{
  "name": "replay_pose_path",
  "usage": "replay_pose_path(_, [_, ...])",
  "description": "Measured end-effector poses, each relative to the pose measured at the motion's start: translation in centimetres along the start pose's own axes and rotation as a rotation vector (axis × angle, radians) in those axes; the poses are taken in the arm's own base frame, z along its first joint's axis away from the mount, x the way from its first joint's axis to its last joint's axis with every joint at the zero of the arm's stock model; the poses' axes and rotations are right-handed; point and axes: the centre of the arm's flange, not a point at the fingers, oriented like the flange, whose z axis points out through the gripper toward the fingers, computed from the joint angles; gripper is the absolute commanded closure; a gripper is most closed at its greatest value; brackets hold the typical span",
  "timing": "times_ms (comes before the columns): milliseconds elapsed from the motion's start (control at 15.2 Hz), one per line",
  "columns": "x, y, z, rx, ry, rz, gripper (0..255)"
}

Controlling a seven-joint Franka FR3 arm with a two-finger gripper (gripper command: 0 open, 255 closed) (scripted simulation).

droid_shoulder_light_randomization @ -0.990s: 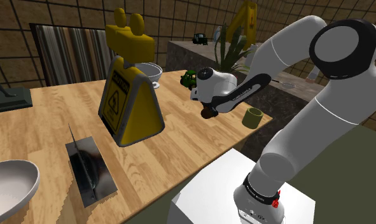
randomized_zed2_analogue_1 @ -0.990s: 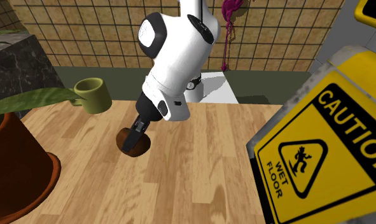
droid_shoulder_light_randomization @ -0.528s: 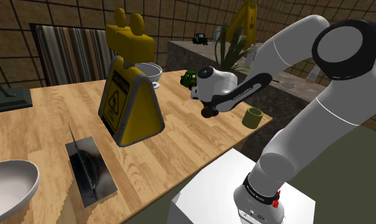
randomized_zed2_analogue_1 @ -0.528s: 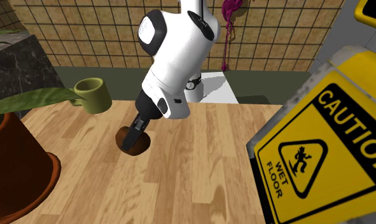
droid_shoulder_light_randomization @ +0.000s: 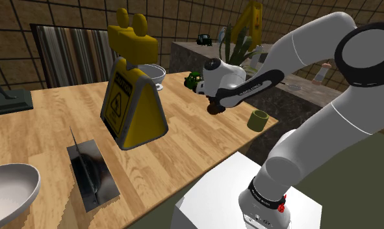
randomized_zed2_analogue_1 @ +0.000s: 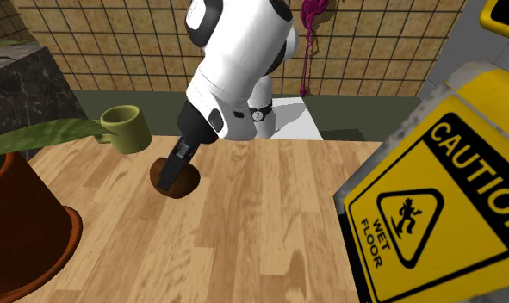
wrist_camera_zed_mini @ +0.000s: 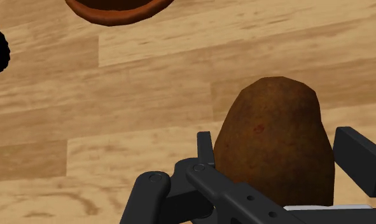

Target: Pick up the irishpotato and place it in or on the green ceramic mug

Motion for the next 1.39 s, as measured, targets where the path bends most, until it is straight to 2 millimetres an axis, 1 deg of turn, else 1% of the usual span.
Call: replay_pose_path(1386, [-5.7, 2.3, -9.2, 0.000, 0.000, 0.000, 255])
